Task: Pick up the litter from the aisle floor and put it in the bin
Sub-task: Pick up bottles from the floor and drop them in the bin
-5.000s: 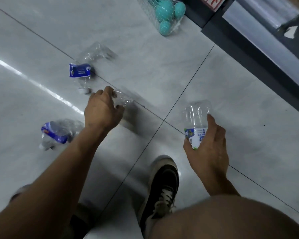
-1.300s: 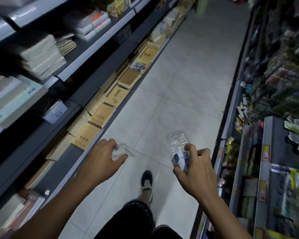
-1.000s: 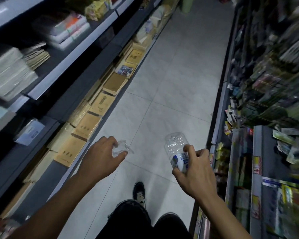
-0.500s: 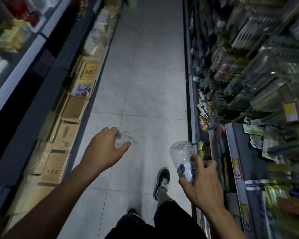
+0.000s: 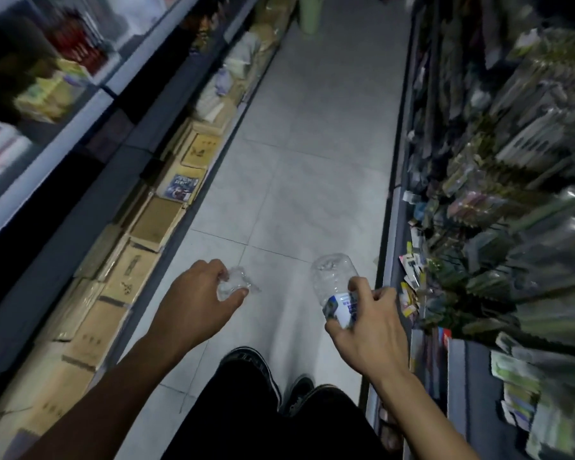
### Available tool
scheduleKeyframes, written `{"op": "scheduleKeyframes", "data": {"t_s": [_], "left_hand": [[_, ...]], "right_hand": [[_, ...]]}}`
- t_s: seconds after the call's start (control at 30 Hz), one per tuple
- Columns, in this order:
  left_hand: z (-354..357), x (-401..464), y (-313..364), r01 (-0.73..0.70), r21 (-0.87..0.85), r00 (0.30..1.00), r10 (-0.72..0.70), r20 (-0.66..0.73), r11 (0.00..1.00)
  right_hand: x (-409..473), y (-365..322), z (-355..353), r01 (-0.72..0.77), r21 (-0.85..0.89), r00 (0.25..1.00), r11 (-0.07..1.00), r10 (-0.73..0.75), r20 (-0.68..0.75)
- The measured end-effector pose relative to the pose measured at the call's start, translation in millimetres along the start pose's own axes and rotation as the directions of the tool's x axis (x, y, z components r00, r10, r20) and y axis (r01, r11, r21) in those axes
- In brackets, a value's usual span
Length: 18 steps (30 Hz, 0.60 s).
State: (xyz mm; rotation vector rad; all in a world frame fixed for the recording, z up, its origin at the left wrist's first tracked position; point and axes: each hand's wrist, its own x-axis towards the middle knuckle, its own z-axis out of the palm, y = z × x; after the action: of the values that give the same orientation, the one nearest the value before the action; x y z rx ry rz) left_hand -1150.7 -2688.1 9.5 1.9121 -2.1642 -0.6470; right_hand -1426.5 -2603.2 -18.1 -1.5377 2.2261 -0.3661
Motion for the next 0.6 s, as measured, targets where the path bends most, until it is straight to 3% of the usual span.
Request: {"op": "scheduleKeyframes", "data": {"t_s": [0.3,0.6], "left_hand": [[-20,113,-53,0.171,-0.049,0.984,-0.173,-0.038,0.984],[-51,270,-48,0.031,-0.077,0.999,-0.033,-0.025,0.997]], "right_hand": [[146,-77,-3,0.164,0.015,0.986,0.986,-0.164,0.006],[260,-119,-15,0.055,-0.029,0.998,0.998,-0.056,-0.041]]}}
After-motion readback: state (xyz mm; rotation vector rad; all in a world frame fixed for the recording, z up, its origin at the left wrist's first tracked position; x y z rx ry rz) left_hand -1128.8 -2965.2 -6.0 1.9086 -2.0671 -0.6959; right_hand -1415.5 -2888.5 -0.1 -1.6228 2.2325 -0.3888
